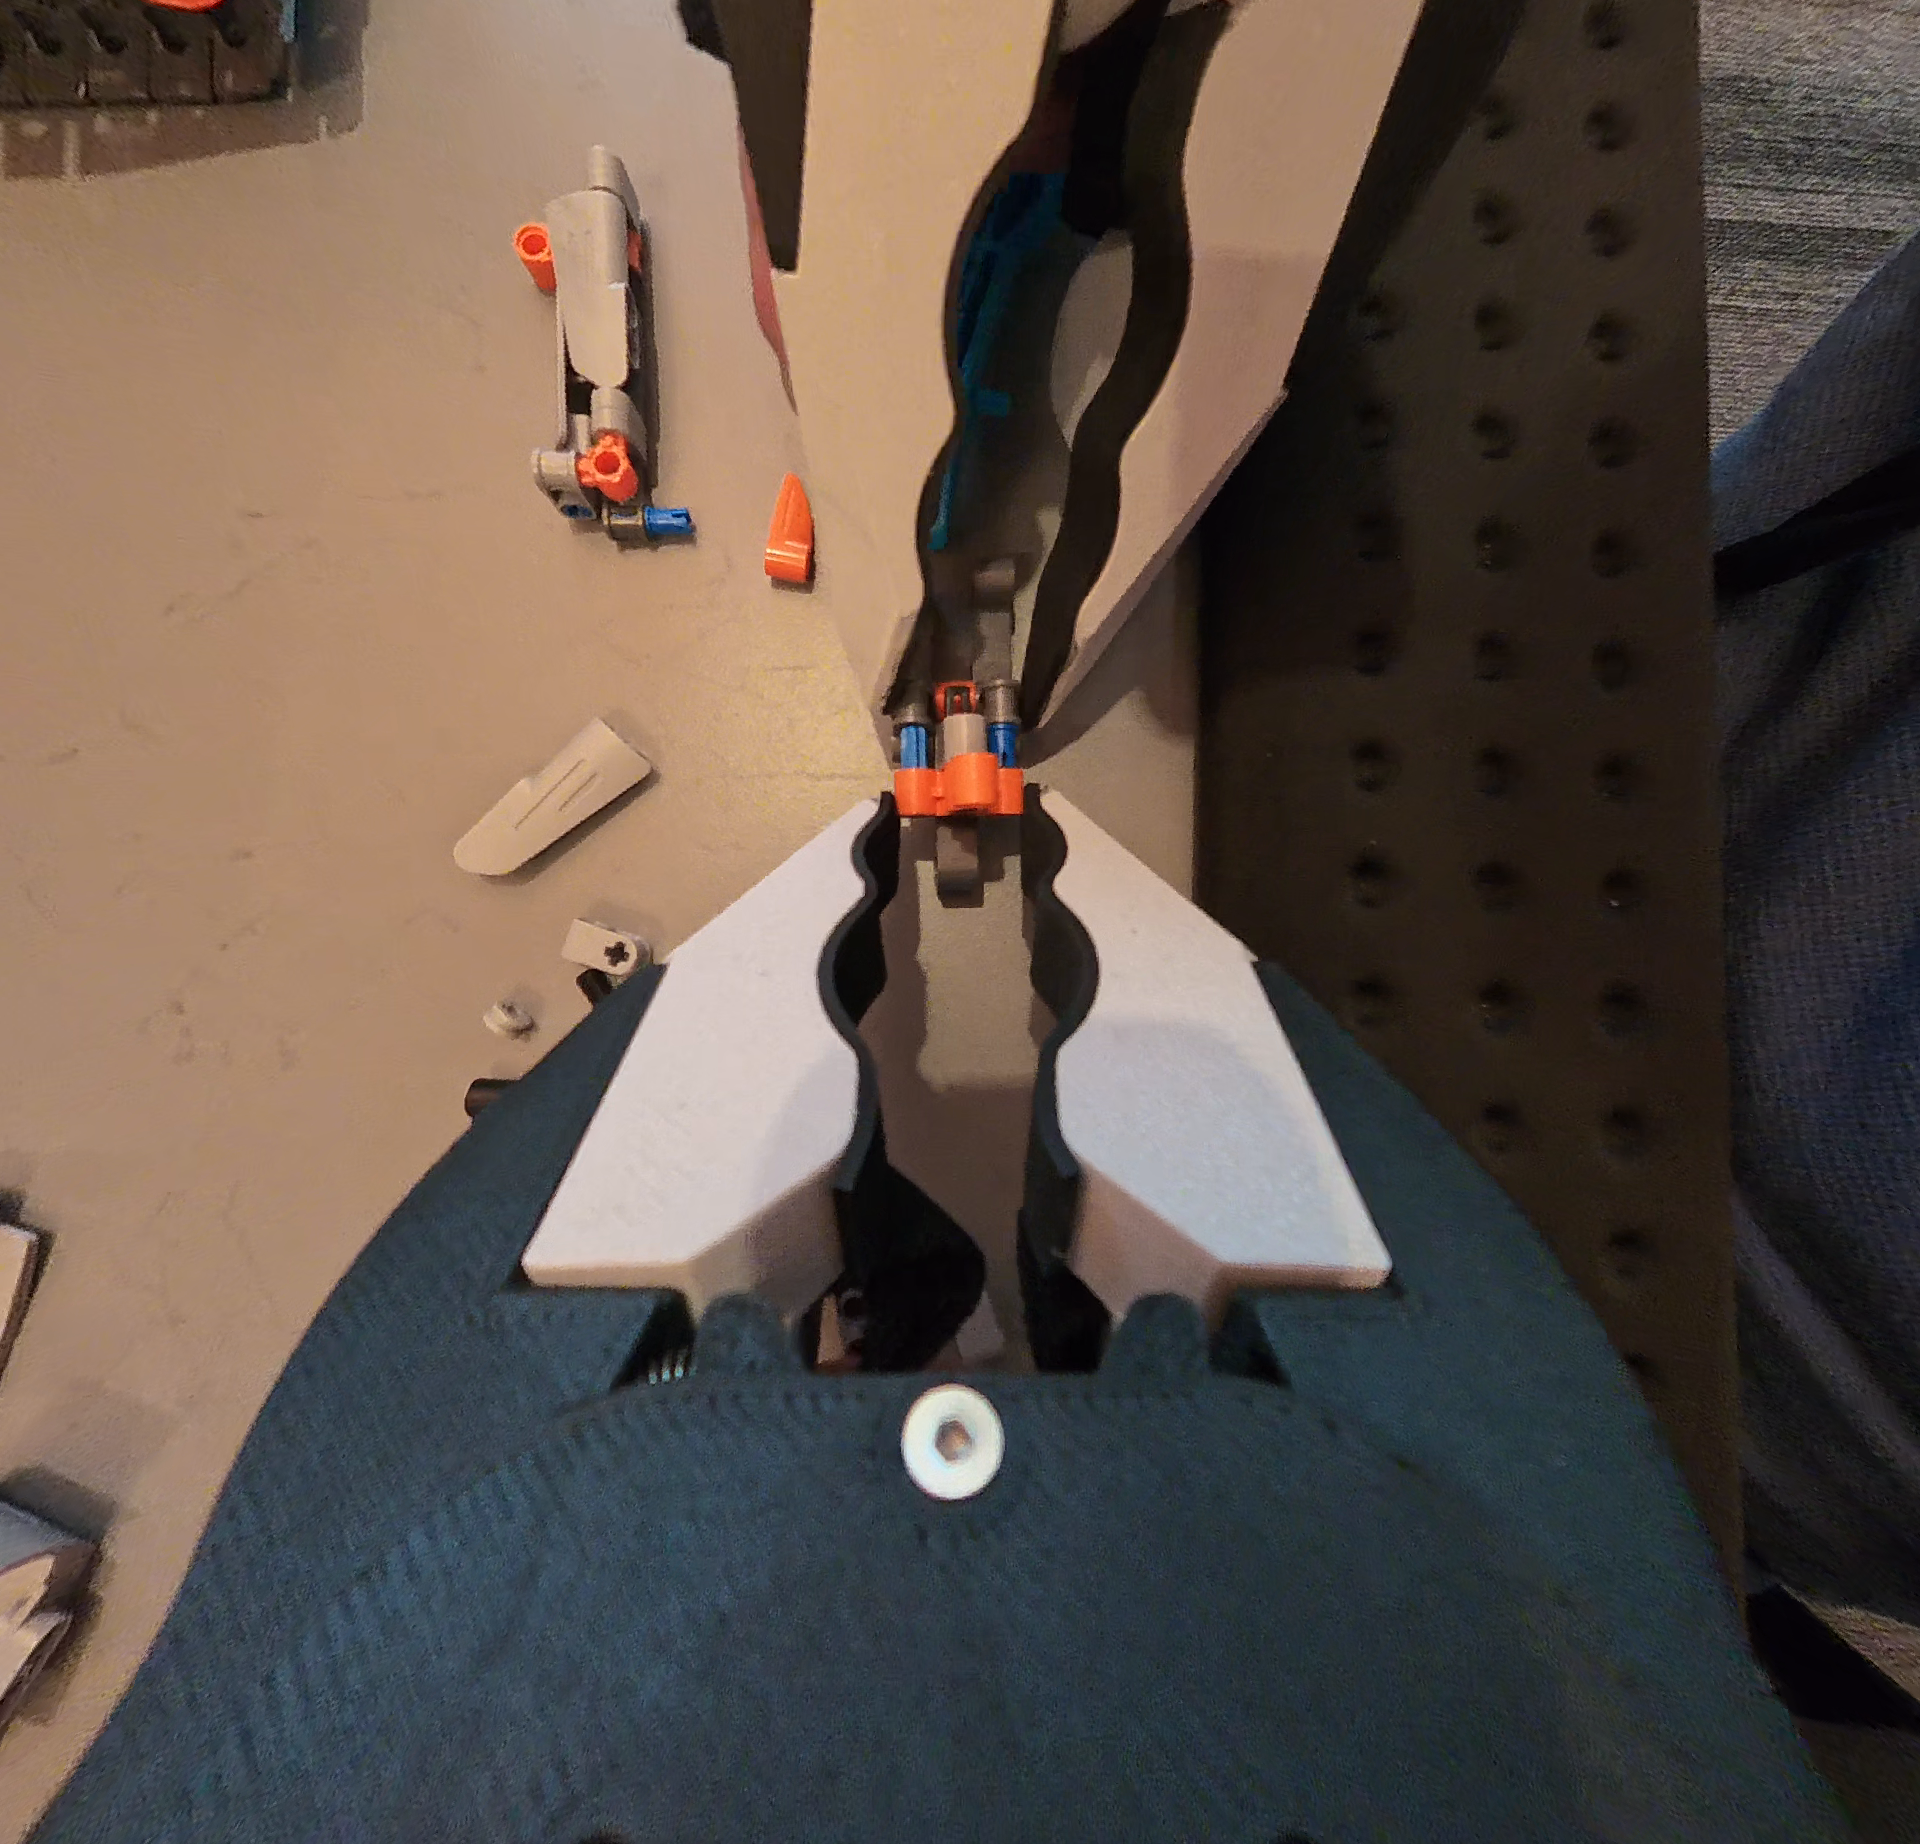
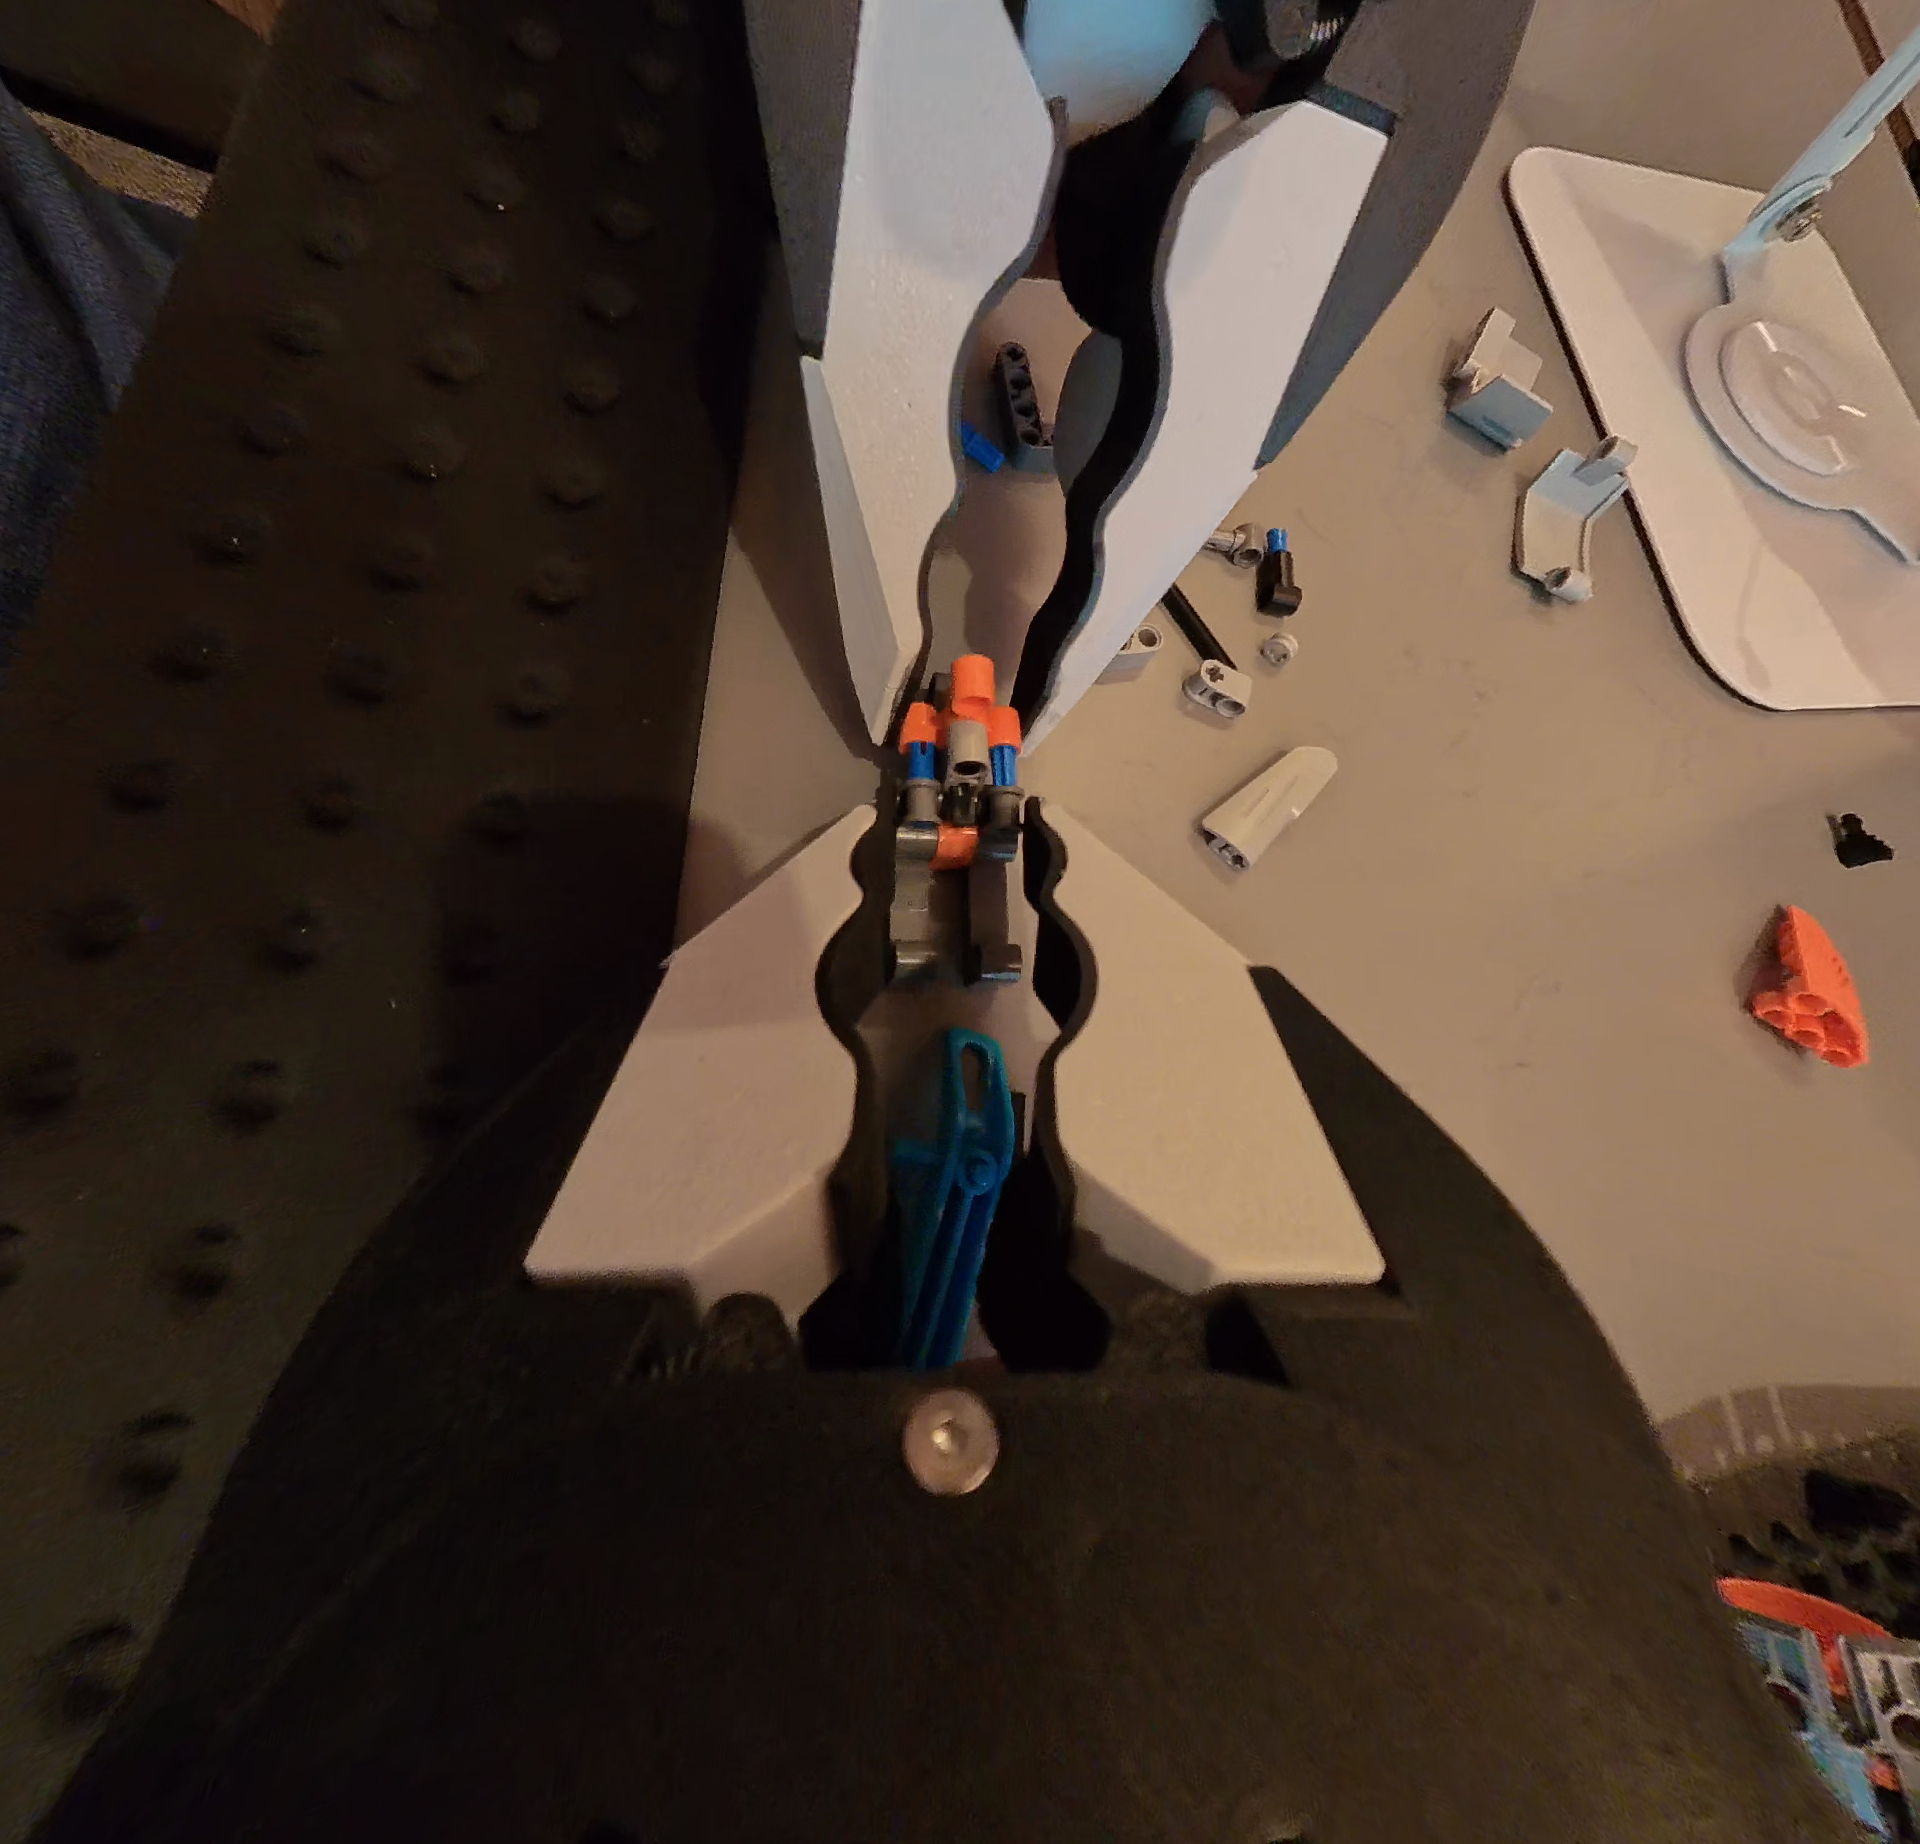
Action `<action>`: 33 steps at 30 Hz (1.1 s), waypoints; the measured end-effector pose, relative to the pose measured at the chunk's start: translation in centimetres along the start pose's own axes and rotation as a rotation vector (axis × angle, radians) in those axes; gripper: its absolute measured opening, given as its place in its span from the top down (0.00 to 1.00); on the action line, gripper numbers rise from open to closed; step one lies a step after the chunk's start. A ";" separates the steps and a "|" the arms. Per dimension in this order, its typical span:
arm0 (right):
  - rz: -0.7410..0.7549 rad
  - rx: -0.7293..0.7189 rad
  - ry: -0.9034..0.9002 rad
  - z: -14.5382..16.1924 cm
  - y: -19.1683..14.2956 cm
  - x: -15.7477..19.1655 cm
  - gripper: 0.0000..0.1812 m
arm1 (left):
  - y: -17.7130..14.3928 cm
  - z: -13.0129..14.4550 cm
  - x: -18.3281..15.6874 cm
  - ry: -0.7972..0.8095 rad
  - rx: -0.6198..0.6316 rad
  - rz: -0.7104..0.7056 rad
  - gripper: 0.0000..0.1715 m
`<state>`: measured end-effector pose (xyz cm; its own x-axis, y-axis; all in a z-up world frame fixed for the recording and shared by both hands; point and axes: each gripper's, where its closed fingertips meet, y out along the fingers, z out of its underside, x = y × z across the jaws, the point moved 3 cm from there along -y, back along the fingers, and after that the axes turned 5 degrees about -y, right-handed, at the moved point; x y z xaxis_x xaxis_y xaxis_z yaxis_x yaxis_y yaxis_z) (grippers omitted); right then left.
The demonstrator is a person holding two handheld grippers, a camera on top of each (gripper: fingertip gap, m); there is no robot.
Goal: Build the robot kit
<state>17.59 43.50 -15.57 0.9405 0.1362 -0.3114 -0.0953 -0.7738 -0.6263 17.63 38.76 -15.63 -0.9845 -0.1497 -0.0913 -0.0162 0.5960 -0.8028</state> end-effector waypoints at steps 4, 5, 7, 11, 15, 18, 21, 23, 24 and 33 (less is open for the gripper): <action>0.018 0.002 -0.025 -0.1 0.1 0.1 0.88 | -0.1 0.1 -0.1 -0.033 0.005 0.010 0.88; 0.024 0.006 -0.038 -0.2 0.1 0.2 0.88 | -0.1 0.1 -0.1 -0.033 0.007 0.007 0.88; 0.040 0.015 -0.061 -0.2 0.1 0.2 0.88 | -0.1 0.1 -0.1 -0.037 0.014 0.000 0.88; 0.053 0.026 -0.079 -0.4 0.2 0.2 0.89 | -0.1 0.0 -0.2 -0.014 0.039 -0.021 0.88; 0.061 0.036 -0.089 -0.4 0.2 0.2 0.89 | -0.1 -0.1 -0.2 0.012 0.056 -0.044 0.88; 0.060 0.039 -0.094 -0.4 0.2 0.3 0.89 | 0.0 -0.2 -0.3 0.039 0.069 -0.070 0.88; 0.066 0.048 -0.114 -0.5 0.2 0.3 0.89 | 0.0 -0.2 -0.3 0.071 0.090 -0.080 0.88; 0.063 0.050 -0.112 -0.5 0.2 0.3 0.89 | 0.0 -0.2 -0.3 0.090 0.106 -0.084 0.88; 0.064 0.055 -0.120 -0.5 0.2 0.3 0.89 | 0.0 -0.2 -0.2 0.099 0.115 -0.086 0.88; 0.095 0.073 -0.173 -0.6 0.2 0.4 0.89 | 0.0 -0.3 -0.2 0.111 0.140 -0.077 0.88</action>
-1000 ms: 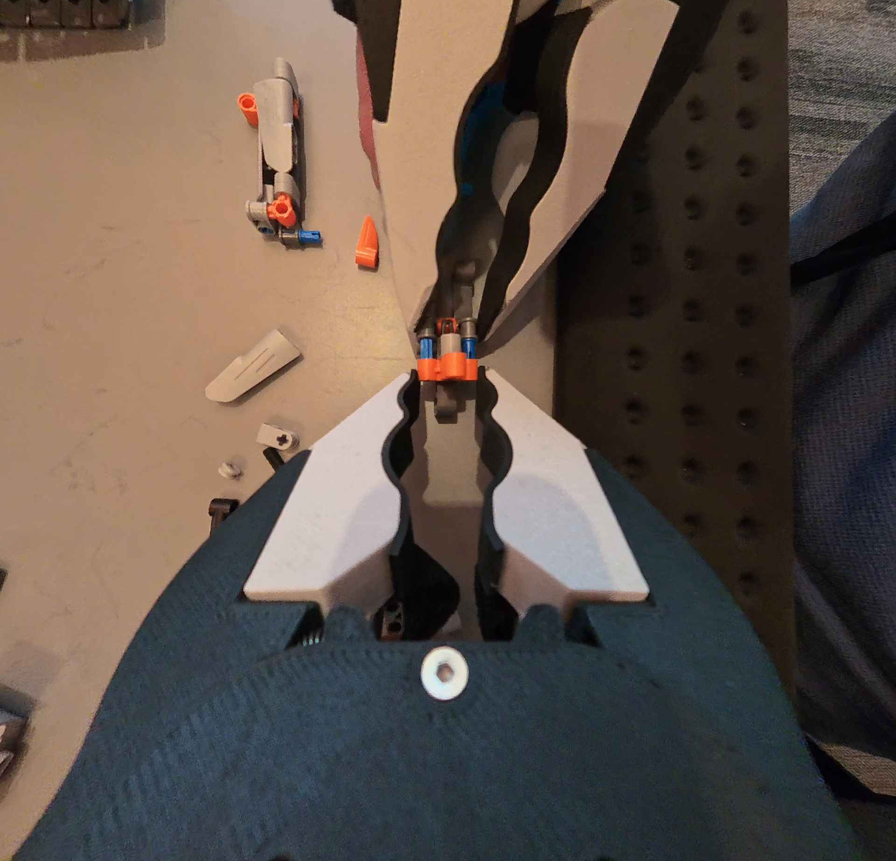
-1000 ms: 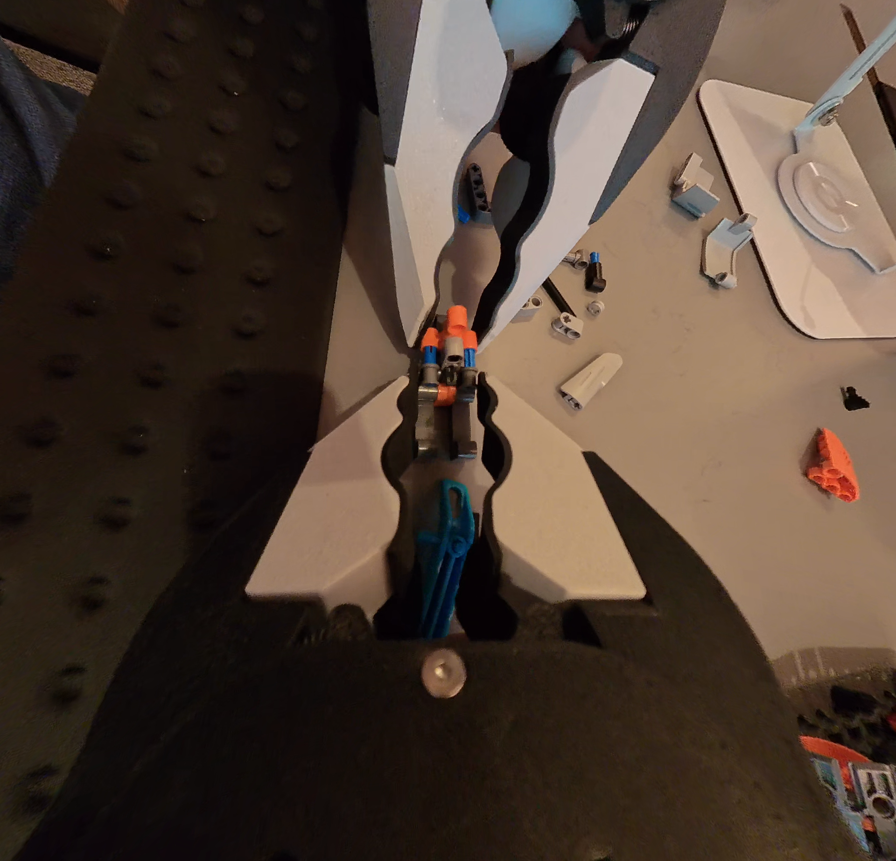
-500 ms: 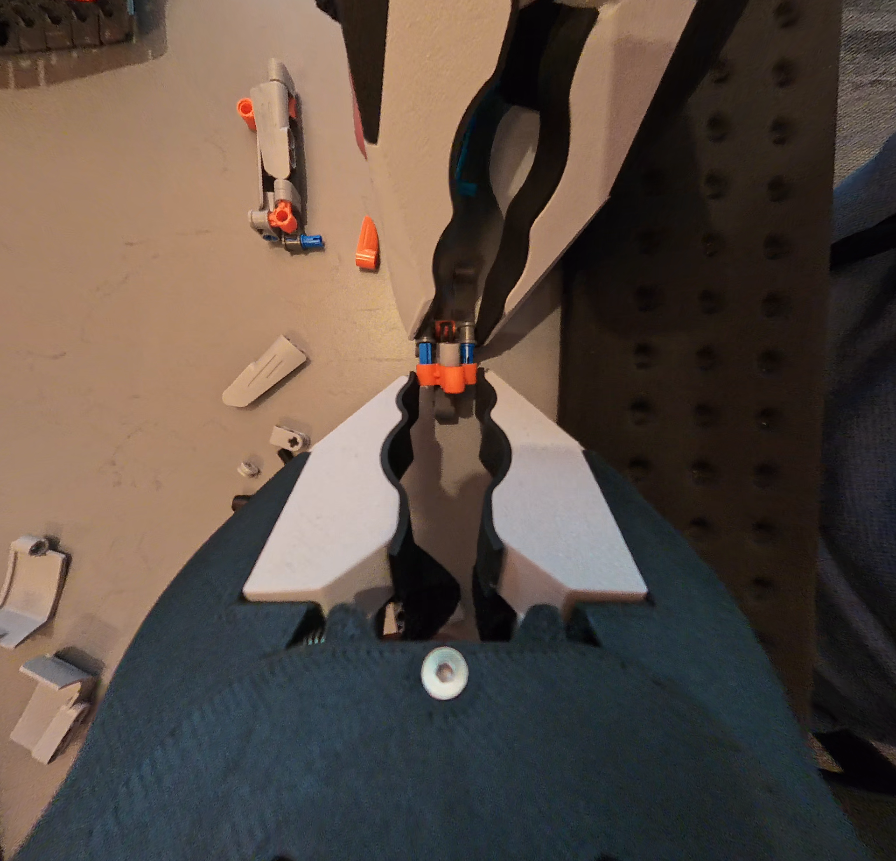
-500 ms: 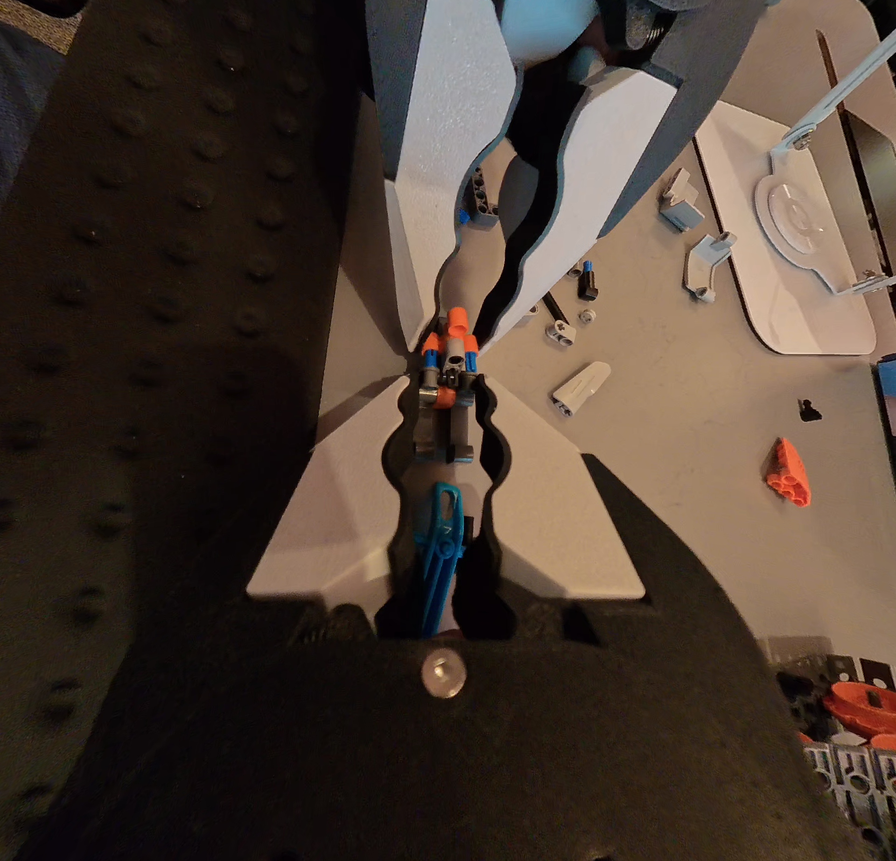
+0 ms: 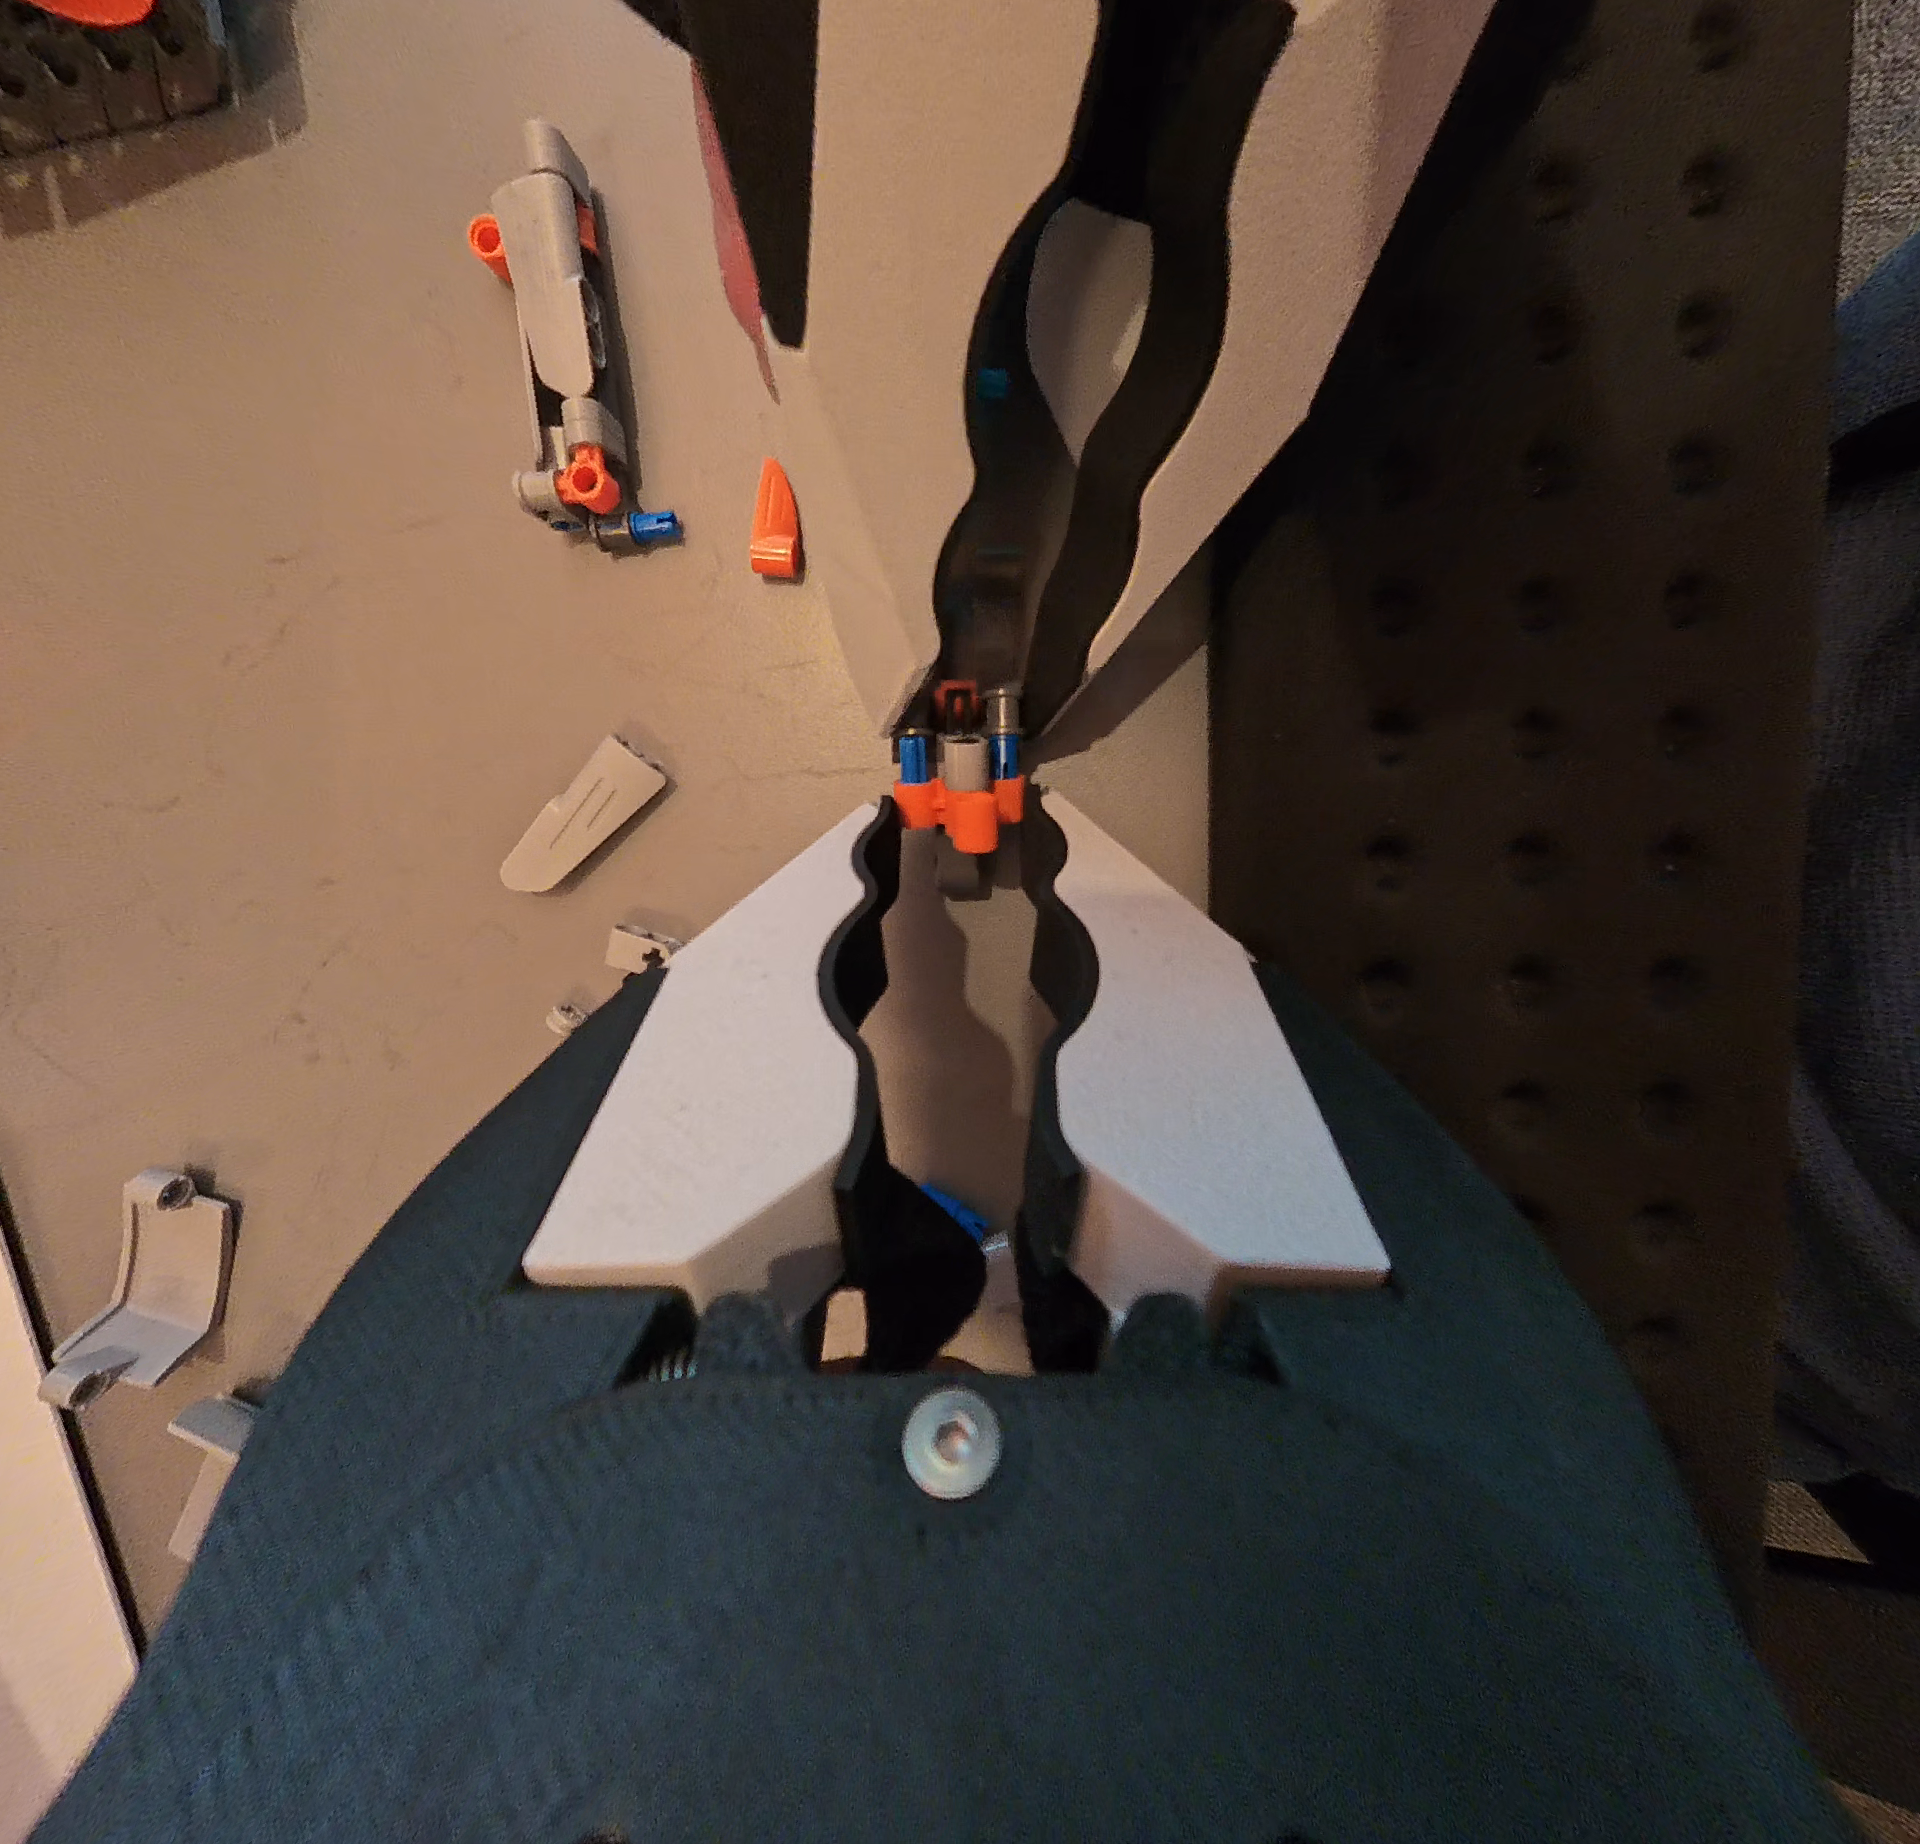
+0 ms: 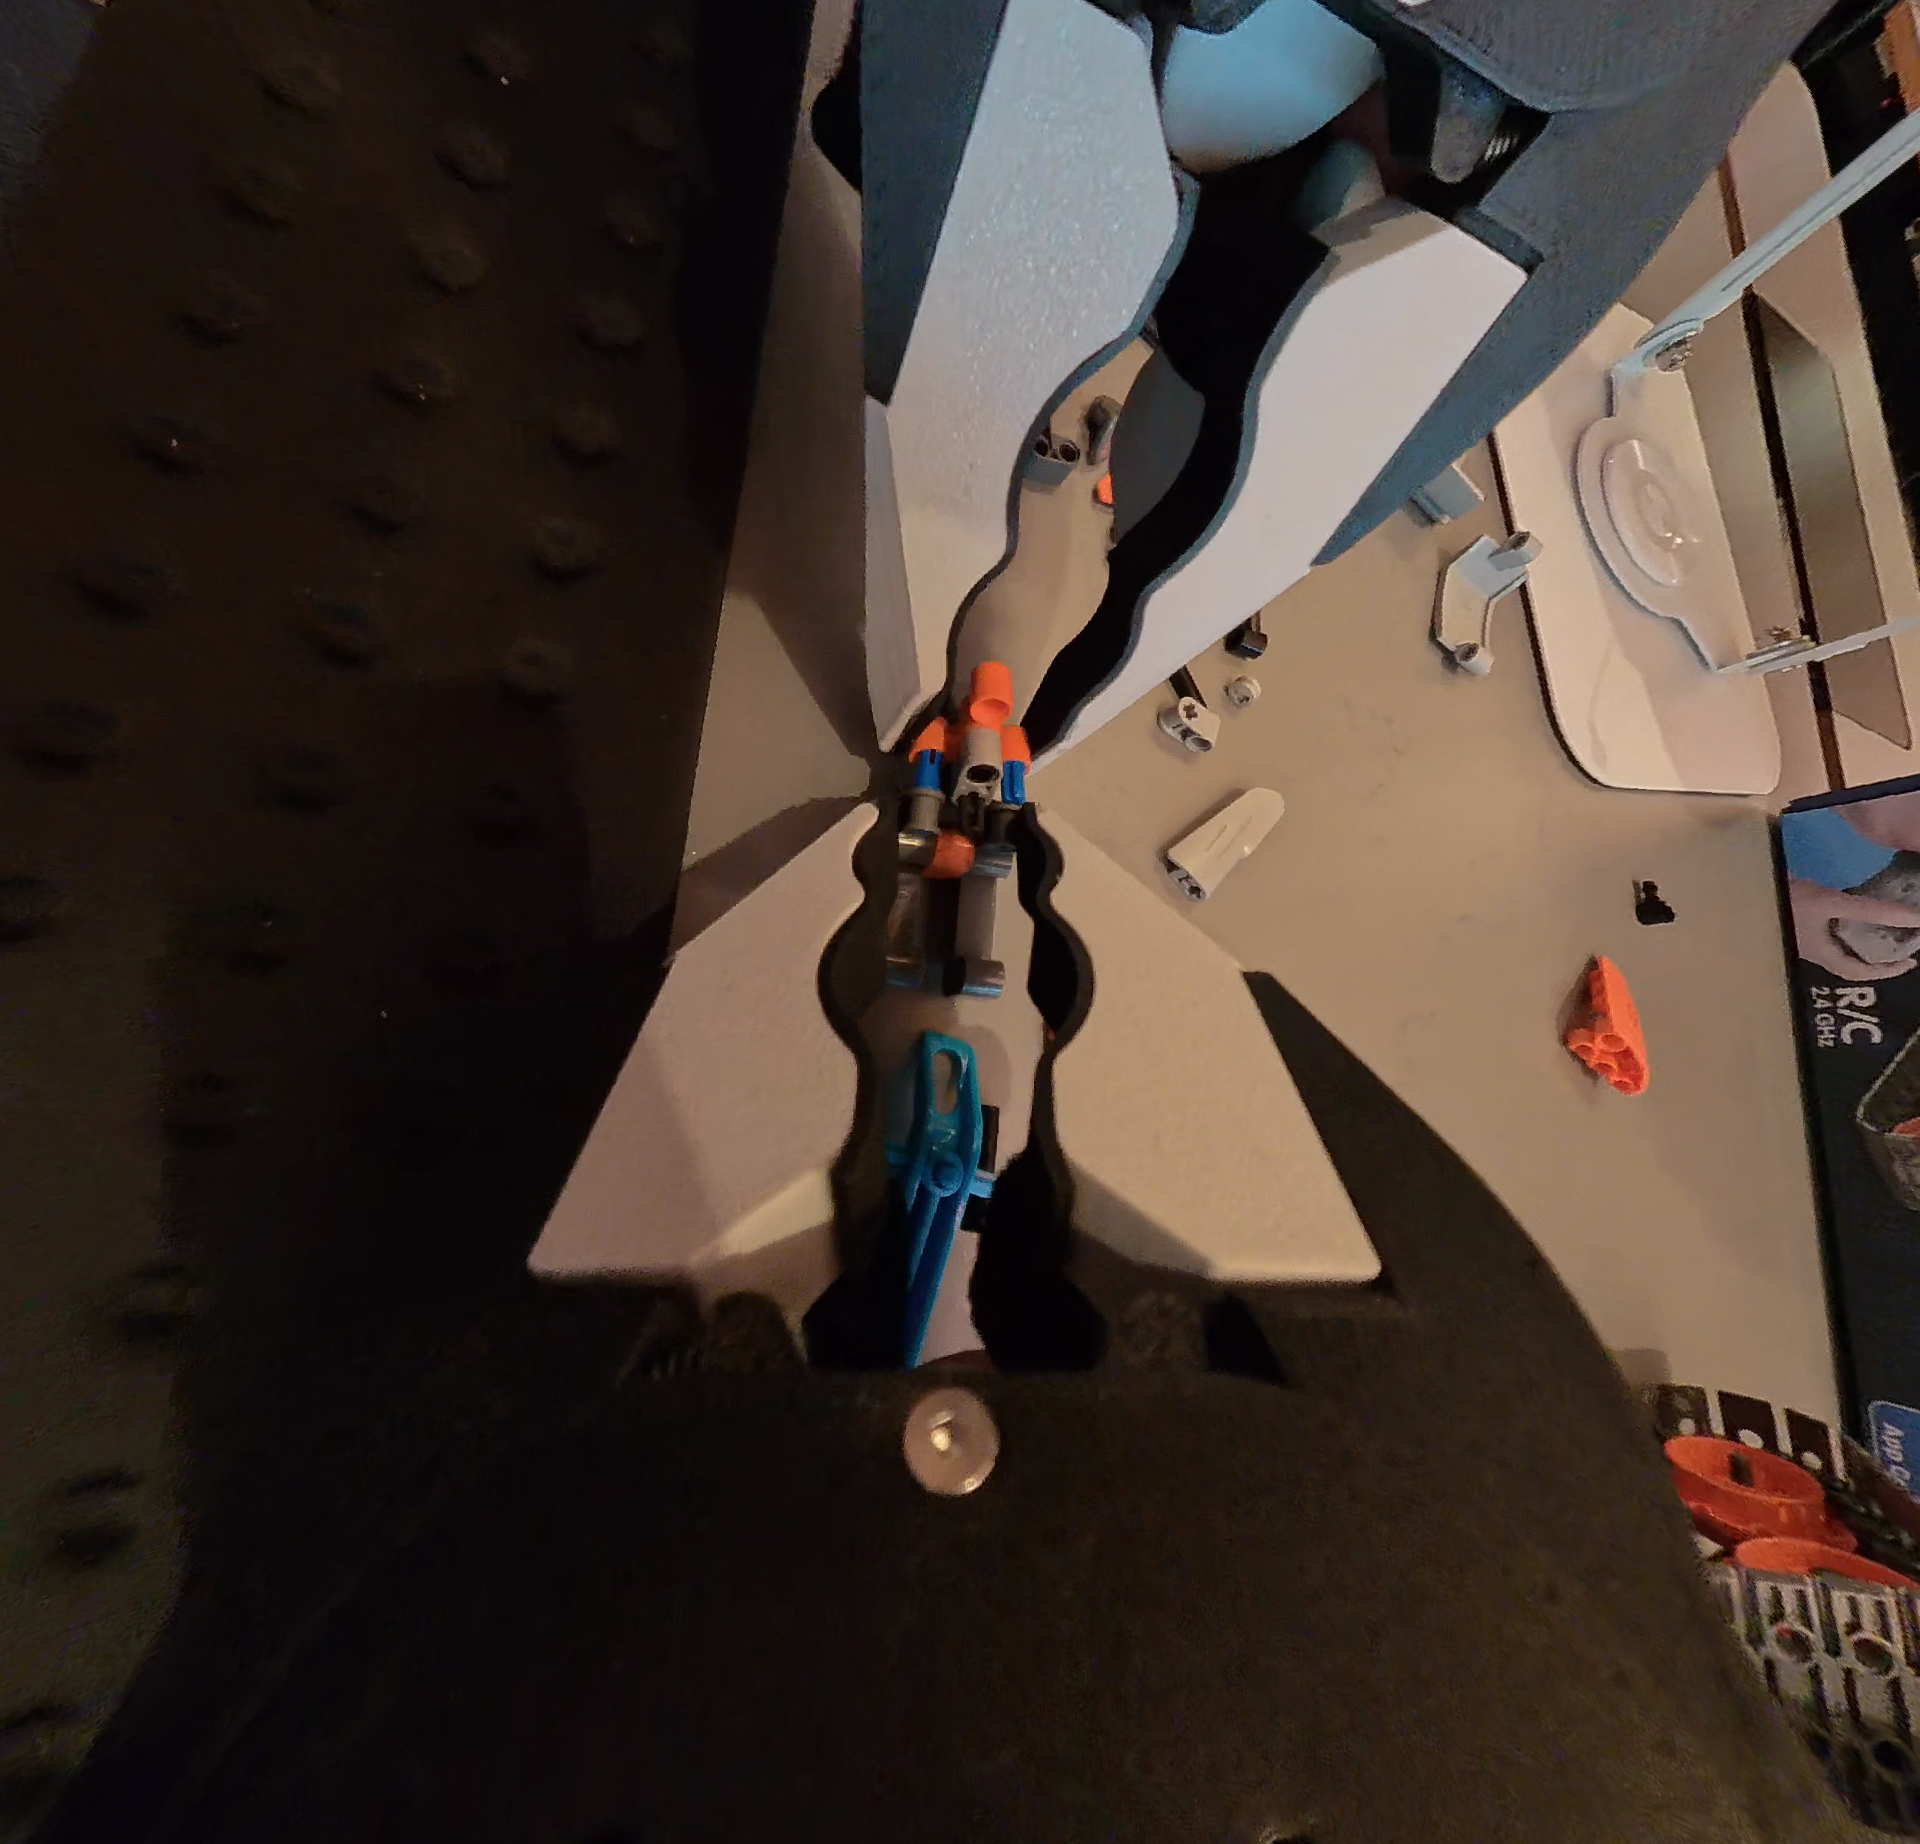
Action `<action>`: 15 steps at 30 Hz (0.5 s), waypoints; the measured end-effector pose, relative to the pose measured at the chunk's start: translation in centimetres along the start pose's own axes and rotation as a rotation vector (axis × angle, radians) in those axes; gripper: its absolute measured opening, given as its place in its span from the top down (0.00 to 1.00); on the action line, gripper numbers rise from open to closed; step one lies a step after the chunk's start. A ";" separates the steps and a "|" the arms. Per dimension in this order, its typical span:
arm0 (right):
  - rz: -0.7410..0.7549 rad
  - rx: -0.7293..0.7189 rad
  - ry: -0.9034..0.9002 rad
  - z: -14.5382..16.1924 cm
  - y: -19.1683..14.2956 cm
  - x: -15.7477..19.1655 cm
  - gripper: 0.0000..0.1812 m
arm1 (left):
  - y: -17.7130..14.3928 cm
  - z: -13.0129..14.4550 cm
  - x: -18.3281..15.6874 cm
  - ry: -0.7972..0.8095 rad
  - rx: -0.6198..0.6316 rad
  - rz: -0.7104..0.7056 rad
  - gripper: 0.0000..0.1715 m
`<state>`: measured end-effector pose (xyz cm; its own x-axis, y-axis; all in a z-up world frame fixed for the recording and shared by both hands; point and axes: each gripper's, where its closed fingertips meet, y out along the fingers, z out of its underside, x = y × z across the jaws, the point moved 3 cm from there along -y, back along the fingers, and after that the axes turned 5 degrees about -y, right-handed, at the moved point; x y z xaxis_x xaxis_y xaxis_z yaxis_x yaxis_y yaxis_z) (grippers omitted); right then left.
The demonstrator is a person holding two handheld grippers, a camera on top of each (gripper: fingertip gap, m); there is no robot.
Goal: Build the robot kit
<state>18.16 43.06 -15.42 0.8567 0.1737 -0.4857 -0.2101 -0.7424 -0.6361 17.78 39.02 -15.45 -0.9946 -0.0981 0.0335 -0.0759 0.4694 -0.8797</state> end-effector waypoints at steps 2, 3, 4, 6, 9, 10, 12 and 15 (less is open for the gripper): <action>0.010 0.001 -0.003 0.0 0.0 0.0 0.89 | 0.0 0.0 0.0 -0.009 0.009 0.007 0.88; 0.020 0.005 -0.013 -0.1 0.0 0.1 0.89 | 0.0 0.0 0.0 -0.013 0.015 0.012 0.88; 0.031 0.011 -0.027 -0.1 0.0 0.1 0.89 | 0.0 0.0 -0.1 -0.012 0.021 0.012 0.88; 0.044 0.024 -0.035 -0.2 0.0 0.2 0.89 | -0.1 0.0 -0.1 -0.011 0.036 0.016 0.88; 0.061 0.047 -0.073 -0.3 0.0 0.2 0.89 | -0.1 0.0 -0.1 -0.011 0.066 0.020 0.88; 0.064 0.052 -0.080 -0.4 0.0 0.3 0.89 | -0.1 0.0 -0.1 -0.006 0.078 0.018 0.88; 0.068 0.060 -0.088 -0.4 0.0 0.3 0.89 | -0.1 -0.1 -0.2 0.012 0.100 0.015 0.88; 0.065 0.067 -0.088 -0.5 0.0 0.3 0.89 | 0.0 -0.2 -0.1 0.027 0.128 0.011 0.88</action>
